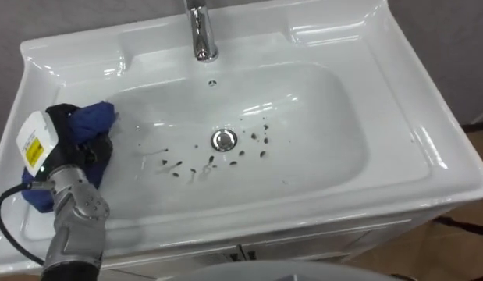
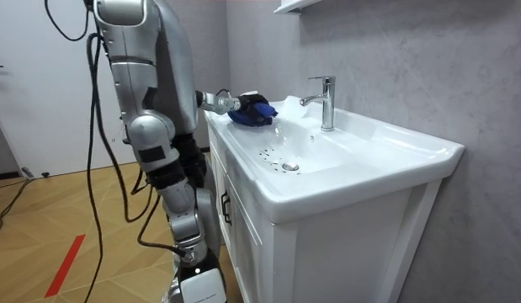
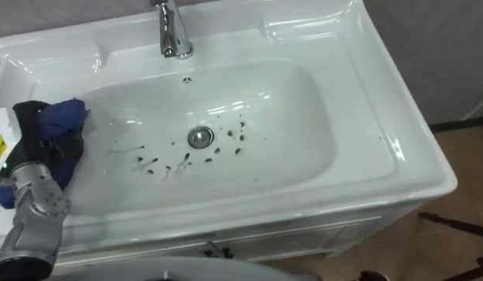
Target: Wipe basin
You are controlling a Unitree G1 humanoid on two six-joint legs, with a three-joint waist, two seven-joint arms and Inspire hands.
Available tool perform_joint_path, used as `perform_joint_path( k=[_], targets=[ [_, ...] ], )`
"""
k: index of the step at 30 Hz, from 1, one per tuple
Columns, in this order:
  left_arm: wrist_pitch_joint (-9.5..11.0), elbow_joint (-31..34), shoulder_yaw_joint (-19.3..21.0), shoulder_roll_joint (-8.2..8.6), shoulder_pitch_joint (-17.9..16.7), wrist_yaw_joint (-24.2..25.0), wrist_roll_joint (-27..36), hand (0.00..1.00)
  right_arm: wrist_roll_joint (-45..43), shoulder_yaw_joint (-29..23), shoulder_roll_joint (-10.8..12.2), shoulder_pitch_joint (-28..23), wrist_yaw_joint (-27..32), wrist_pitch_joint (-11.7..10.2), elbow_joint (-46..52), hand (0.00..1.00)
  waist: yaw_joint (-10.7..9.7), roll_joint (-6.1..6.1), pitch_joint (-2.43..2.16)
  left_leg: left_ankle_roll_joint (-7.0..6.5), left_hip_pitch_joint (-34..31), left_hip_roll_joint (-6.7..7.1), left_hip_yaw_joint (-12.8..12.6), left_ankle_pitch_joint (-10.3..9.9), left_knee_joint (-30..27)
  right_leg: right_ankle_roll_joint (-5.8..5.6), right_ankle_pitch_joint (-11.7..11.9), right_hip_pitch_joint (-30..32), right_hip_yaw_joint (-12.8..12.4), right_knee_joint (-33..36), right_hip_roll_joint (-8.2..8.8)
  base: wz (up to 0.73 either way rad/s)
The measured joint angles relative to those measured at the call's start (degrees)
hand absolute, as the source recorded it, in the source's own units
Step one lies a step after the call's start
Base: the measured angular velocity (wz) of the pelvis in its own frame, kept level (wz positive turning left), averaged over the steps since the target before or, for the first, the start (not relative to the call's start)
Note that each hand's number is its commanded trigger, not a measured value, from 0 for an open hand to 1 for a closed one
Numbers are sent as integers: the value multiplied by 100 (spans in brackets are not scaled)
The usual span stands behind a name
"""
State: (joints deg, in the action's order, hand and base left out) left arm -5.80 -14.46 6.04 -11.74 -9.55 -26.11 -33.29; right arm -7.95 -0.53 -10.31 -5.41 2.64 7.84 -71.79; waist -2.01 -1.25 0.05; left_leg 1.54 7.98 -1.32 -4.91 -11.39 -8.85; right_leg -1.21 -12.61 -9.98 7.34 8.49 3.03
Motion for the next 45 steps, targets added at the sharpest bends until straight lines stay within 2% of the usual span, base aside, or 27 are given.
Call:
perform_joint_path(
  k=[2,3,7,14,19,24,26,28,33,36,40,45],
  targets=[
    [2,186,-185,20,-24,17,-4,100,57,48,3,-8,-1,-96,-13,0,-10,-4,8,0,-42,1,36,0,0,0,0,23,44,2,0,10],
    [30,311,-244,89,-53,27,-2,100,78,56,9,11,-1,-157,-73,0,-10,0,10,0,-49,0,36,0,0,0,0,30,55,1,0,3],
    [259,422,-483,233,-137,52,-5,100,80,67,31,31,5,-343,-157,0,-12,16,17,0,-63,-3,31,0,9,0,0,64,59,7,-3,-2],
    [388,422,-841,228,-138,92,-80,100,112,160,32,26,32,-488,-206,0,-86,26,15,0,-74,-4,30,0,15,1,2,76,66,15,-1,0],
    [351,347,-1195,187,-201,284,-474,100,89,213,9,-10,5,-450,-262,0,-101,17,11,0,-72,-5,18,0,15,1,2,71,66,15,-1,0],
    [320,122,-1325,153,-231,538,-513,100,87,226,9,-15,-34,-402,-330,0,-150,16,10,0,-73,-5,-8,0,14,2,2,89,50,25,-1,-2],
    [312,-156,-1323,153,-234,604,-526,100,82,260,0,-22,-36,-394,-333,0,-131,0,2,0,-50,-8,-52,0,12,4,4,90,-1,33,-3,-12],
    [204,-530,-1290,130,-137,775,-758,100,32,258,-25,-25,-92,-305,-328,0,-167,-37,-22,0,-45,-9,-59,0,10,3,15,91,-20,33,-4,-5],
    [141,-877,-1304,139,-121,841,-1016,100,-186,254,-58,-32,-205,-140,-325,0,-272,-77,-39,0,-4,-13,-124,0,10,6,24,86,-100,39,-10,-7],
    [143,-1154,-1311,141,-1,831,-1019,100,-162,267,-71,-20,-216,-34,-326,0,-270,-92,-30,0,65,-21,-158,0,22,6,23,64,-138,78,-16,-8],
    [137,-1441,-1296,141,66,811,-1013,100,-181,255,-84,25,-202,1,-325,0,-243,-106,-20,0,170,-28,-286,0,39,4,21,35,-258,110,-21,-15],
    [131,-1612,-1248,148,124,798,-972,100,-191,159,-84,-46,-140,132,-221,0,-234,-110,-18,0,273,-36,-397,0,64,-2,12,7,-366,65,-29,-11]
  ],
)
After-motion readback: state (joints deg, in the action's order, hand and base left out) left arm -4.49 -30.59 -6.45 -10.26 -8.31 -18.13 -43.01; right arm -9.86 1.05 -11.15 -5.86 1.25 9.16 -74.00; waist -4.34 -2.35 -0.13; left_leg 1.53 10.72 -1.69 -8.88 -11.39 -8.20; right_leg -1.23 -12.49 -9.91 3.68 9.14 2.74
